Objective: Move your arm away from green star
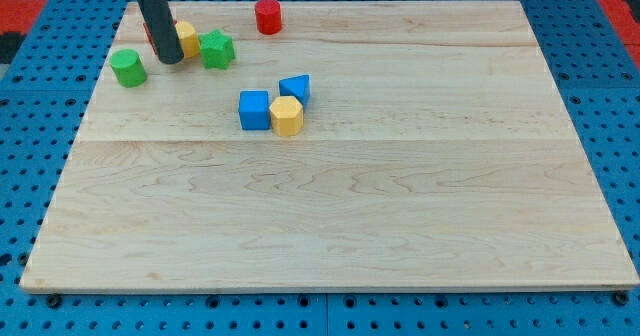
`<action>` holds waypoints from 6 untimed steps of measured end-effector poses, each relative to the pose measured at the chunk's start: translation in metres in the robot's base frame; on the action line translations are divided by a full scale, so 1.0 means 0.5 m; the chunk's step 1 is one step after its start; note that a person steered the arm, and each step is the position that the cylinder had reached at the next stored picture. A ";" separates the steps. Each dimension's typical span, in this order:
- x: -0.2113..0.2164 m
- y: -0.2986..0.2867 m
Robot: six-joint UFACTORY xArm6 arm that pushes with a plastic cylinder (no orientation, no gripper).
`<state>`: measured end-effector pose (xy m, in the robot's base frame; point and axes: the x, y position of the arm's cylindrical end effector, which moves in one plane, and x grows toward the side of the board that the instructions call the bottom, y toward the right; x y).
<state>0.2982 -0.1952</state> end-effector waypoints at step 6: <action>0.370 0.258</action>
